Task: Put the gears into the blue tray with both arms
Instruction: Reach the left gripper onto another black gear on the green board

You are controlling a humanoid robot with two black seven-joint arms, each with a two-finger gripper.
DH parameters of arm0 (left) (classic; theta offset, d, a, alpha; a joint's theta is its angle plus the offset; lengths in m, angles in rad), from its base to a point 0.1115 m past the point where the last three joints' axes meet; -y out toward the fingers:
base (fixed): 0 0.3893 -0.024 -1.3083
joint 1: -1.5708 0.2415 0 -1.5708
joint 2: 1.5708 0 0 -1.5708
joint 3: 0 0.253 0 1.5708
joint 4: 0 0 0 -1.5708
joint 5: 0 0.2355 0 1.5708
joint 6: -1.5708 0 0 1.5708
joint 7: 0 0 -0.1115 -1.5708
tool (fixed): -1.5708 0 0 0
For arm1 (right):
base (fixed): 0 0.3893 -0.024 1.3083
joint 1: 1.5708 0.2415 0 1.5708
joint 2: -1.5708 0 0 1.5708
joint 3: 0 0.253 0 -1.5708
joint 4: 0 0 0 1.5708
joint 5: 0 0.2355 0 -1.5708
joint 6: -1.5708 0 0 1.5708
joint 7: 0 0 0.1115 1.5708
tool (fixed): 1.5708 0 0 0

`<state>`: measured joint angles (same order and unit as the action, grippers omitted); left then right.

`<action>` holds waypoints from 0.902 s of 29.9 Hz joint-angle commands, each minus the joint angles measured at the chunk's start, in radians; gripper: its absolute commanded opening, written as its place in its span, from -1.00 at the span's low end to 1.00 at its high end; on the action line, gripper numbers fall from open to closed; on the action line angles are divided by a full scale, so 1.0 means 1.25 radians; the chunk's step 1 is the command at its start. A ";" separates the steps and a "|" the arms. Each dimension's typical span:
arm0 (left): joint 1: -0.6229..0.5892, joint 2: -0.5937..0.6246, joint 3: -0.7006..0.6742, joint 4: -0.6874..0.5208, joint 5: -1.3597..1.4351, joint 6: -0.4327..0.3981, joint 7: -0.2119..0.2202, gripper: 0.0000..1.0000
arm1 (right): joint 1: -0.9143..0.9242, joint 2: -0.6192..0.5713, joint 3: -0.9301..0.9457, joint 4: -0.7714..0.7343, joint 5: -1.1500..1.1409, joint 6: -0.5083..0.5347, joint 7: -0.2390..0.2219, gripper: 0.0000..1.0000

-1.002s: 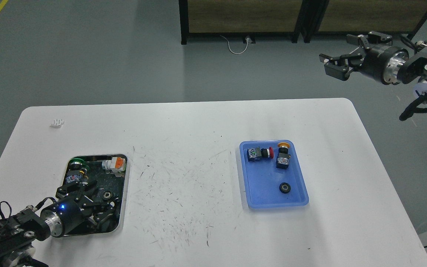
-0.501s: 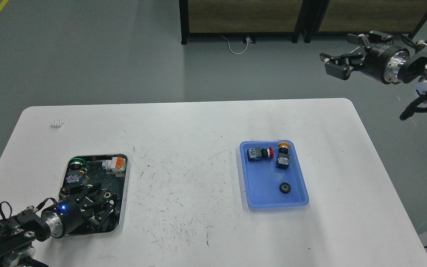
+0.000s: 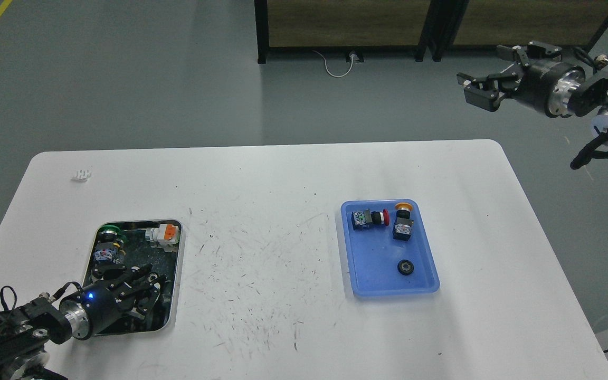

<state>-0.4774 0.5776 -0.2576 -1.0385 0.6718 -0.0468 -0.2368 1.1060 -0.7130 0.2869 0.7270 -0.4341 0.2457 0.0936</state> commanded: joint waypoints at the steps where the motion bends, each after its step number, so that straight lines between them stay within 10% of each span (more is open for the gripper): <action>1: -0.001 0.002 -0.004 -0.001 0.000 -0.002 0.003 -0.65 | 0.000 0.000 0.000 0.000 0.000 0.001 0.000 0.82; 17: -0.125 0.164 -0.005 -0.123 -0.013 -0.099 0.008 -0.65 | -0.001 -0.005 0.000 -0.001 0.000 0.001 0.000 0.83; 27: -0.236 0.110 0.008 -0.274 0.010 -0.140 0.128 -0.65 | -0.006 -0.023 -0.001 -0.005 0.000 0.001 0.001 0.84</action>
<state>-0.7347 0.7660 -0.2595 -1.3532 0.6846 -0.2213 -0.1102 1.0989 -0.7320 0.2863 0.7208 -0.4341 0.2468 0.0938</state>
